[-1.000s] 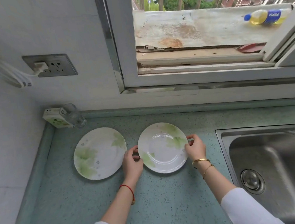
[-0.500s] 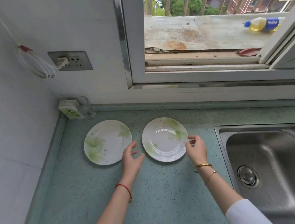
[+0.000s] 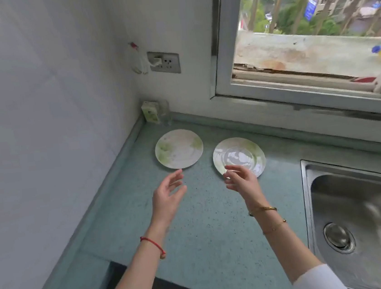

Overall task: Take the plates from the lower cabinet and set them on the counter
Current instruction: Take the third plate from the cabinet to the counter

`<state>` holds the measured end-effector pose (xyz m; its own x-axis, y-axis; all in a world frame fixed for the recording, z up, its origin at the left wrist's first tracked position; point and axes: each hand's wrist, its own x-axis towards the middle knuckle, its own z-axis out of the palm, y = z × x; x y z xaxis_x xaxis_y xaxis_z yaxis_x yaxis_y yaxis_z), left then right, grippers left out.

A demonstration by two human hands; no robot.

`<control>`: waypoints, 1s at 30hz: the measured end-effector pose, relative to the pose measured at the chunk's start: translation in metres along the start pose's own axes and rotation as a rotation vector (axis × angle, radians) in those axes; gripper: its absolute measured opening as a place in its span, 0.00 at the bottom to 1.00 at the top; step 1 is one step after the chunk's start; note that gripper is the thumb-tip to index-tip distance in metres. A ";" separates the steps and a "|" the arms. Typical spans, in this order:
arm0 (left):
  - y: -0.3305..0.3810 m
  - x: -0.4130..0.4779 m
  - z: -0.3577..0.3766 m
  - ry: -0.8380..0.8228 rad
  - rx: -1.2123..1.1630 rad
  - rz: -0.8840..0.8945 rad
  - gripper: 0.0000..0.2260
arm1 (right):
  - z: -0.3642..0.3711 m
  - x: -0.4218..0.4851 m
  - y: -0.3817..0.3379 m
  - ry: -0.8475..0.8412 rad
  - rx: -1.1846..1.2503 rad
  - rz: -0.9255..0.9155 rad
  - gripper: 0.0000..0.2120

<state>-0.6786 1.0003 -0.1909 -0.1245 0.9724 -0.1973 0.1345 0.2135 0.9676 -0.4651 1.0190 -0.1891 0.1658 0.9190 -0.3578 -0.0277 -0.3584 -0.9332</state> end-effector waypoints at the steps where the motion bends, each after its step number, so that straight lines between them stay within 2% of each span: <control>1: 0.001 -0.016 -0.005 0.037 -0.010 0.009 0.18 | 0.001 -0.010 -0.002 -0.040 0.003 -0.014 0.12; 6: 0.001 -0.110 -0.021 0.255 -0.097 0.067 0.17 | -0.002 -0.063 -0.009 -0.256 -0.036 -0.076 0.12; 16: -0.025 -0.331 -0.019 0.814 -0.266 0.124 0.17 | 0.019 -0.192 0.025 -0.772 -0.179 -0.113 0.11; 23: -0.044 -0.489 -0.002 1.213 -0.275 0.083 0.17 | 0.040 -0.303 0.066 -1.183 -0.276 -0.077 0.08; 30: -0.067 -0.634 0.033 1.579 -0.287 0.055 0.17 | 0.044 -0.428 0.103 -1.509 -0.428 -0.064 0.06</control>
<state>-0.5762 0.3721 -0.1362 -0.9919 -0.1267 0.0129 0.0152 -0.0174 0.9997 -0.5827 0.5957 -0.1338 -0.9521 0.1496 -0.2666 0.2551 -0.0915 -0.9626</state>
